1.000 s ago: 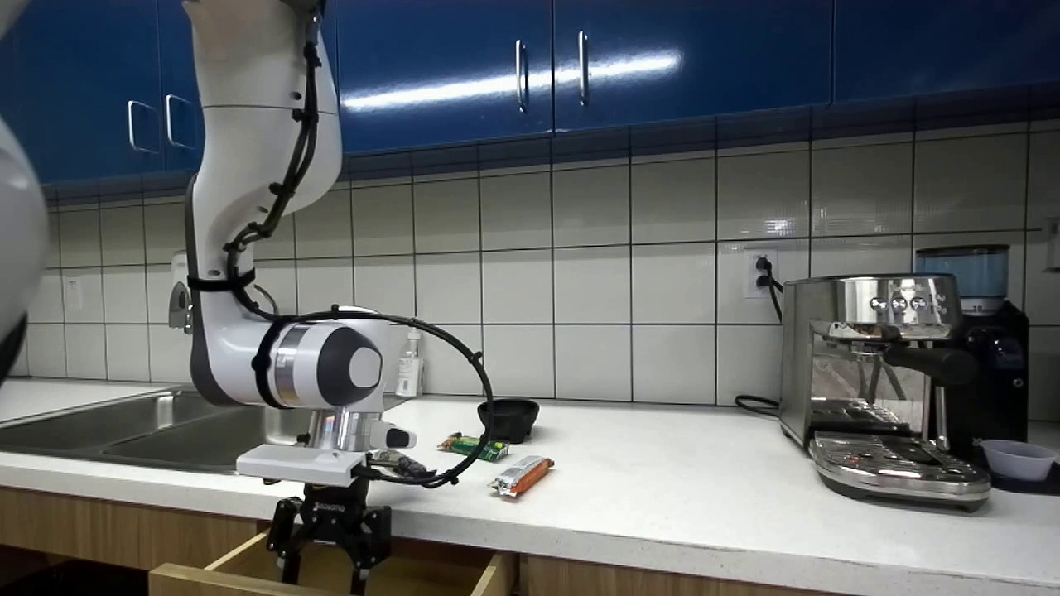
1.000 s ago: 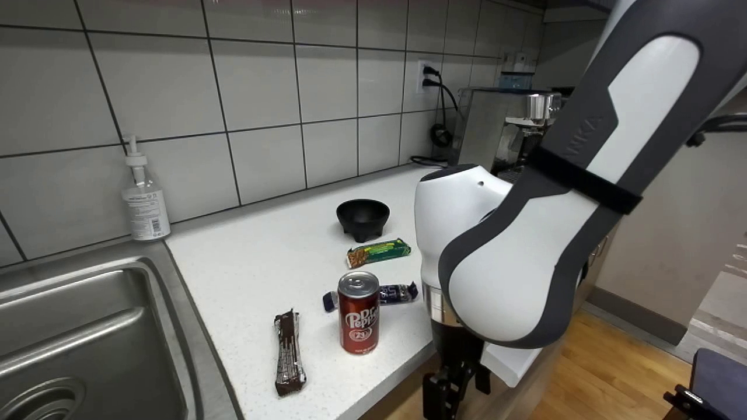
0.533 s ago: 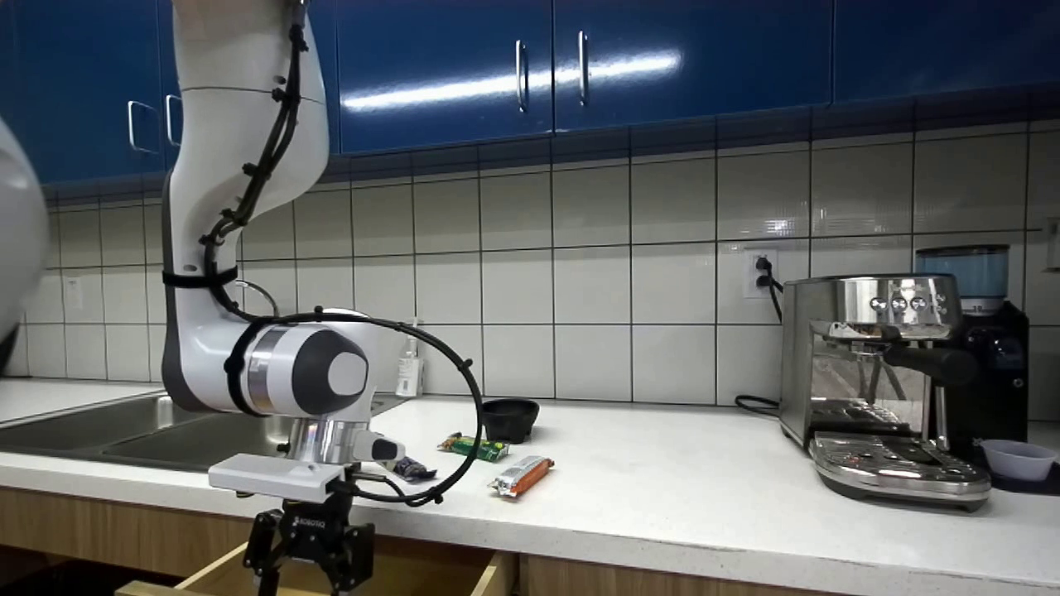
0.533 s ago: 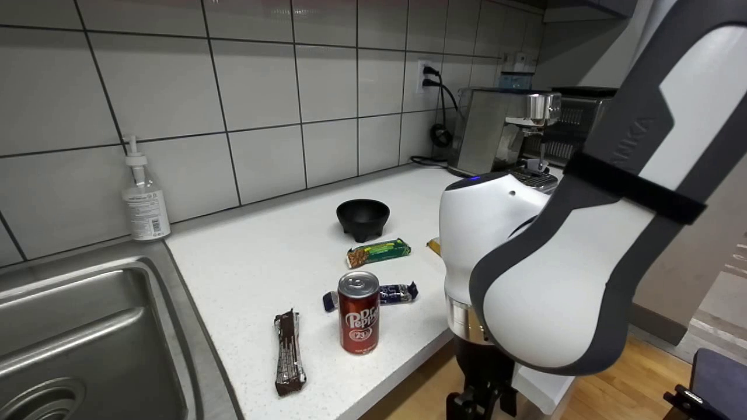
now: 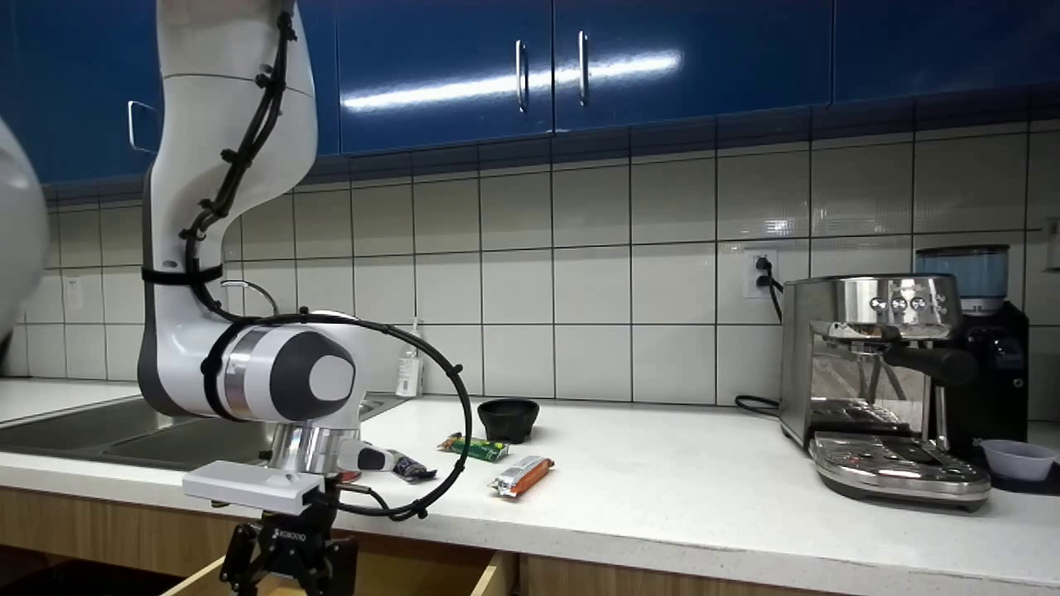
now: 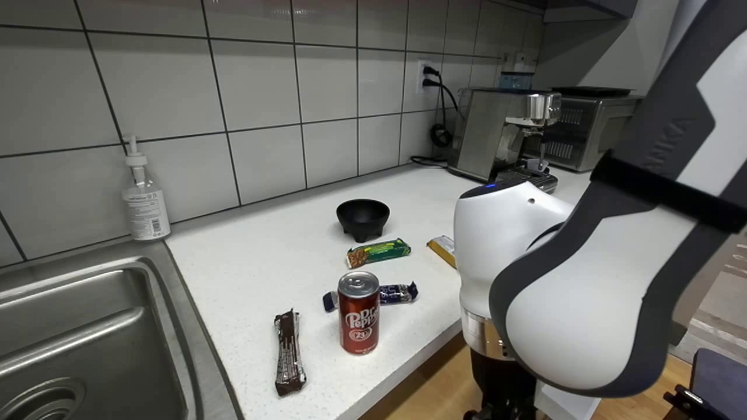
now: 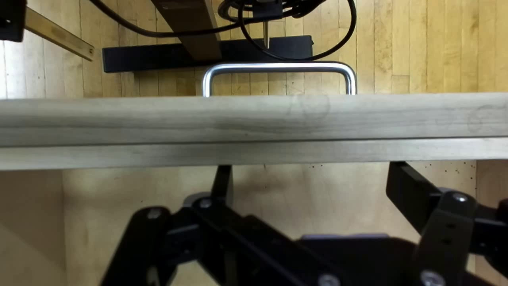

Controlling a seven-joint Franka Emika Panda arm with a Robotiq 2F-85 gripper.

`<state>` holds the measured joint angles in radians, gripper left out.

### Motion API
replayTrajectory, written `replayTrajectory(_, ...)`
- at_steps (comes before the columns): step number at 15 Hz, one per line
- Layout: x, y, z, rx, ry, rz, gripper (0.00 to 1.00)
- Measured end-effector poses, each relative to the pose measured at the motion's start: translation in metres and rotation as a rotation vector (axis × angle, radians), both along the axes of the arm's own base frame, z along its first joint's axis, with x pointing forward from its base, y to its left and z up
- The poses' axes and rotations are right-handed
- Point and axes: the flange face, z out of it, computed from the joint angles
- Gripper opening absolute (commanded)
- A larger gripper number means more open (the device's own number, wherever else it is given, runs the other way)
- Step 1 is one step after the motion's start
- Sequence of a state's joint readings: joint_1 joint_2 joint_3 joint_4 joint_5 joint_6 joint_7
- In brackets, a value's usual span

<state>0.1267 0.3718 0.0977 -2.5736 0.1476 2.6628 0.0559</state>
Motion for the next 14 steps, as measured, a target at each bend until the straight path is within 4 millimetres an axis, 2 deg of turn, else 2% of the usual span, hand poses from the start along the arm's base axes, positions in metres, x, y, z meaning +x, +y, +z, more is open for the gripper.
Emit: replayTrajectory(14, -0.027, 0.004, -0.009, 0.001, 0.086, -0.004, 1.00)
